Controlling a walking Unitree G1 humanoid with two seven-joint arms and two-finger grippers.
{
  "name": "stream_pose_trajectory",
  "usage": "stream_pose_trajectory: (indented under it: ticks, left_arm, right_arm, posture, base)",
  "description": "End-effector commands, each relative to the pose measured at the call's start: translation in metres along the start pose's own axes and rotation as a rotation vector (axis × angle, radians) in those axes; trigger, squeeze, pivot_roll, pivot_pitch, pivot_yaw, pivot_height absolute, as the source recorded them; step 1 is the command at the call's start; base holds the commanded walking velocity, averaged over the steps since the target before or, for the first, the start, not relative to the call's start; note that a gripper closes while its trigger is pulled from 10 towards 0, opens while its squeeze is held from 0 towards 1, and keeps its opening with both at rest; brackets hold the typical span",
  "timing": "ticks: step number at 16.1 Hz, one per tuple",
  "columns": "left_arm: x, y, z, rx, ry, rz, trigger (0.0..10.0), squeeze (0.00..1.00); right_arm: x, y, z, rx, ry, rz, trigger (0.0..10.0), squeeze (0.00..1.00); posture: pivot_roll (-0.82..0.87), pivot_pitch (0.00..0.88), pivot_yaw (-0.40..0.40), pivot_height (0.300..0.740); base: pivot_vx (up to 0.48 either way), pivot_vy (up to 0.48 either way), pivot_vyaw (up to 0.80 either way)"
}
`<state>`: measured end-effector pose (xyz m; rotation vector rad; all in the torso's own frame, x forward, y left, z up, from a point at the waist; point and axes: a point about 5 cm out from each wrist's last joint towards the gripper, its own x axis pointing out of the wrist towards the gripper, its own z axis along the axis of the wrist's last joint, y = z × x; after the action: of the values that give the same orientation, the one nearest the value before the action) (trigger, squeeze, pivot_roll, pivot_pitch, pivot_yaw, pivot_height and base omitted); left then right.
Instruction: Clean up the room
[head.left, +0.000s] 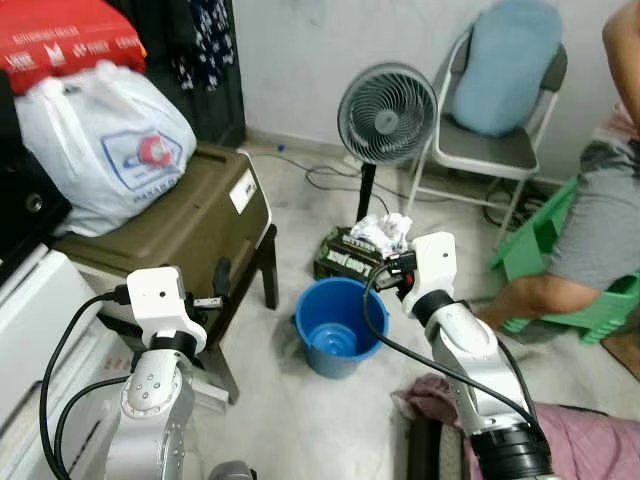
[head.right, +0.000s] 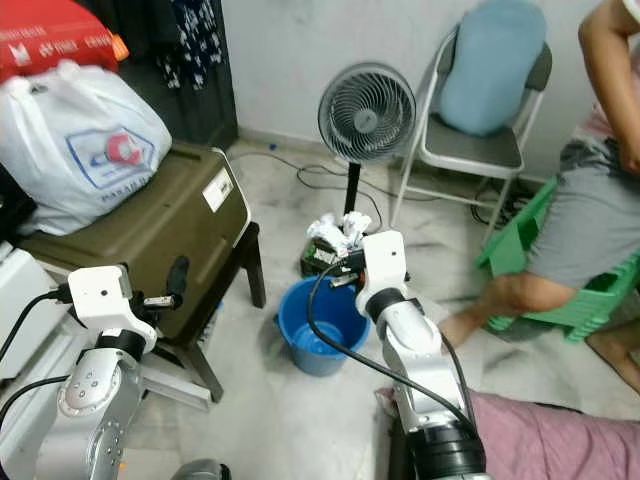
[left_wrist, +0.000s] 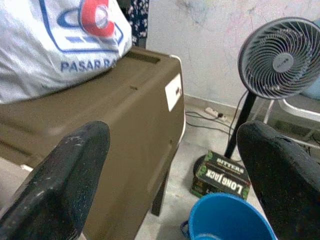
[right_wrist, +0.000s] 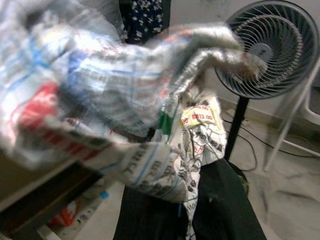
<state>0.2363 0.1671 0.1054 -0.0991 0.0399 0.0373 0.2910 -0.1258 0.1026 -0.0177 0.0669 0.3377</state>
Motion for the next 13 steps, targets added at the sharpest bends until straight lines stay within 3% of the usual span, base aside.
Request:
stream_pose_trajectory:
  ticks: [1, 13]
  left_arm:
    - [-0.0007, 0.0009, 0.0035, 0.003, -0.008, -0.007, 10.0, 0.00]
    - [-0.0010, -0.0002, 0.0021, -0.002, -0.002, -0.009, 10.0, 0.00]
  right_arm:
    - [0.0002, -0.0005, -0.0002, 0.008, 0.002, -0.011, 10.0, 0.00]
    - [0.0023, 0.0019, 0.0002, -0.019, 0.010, 0.017, 10.0, 0.00]
  posture:
    - [0.04, 0.034, -0.061, 0.740]
    - [0.04, 0.036, -0.070, 0.740]
  base:
    - [0.356, 0.000, 0.00]
    - [0.378, 0.000, 0.00]
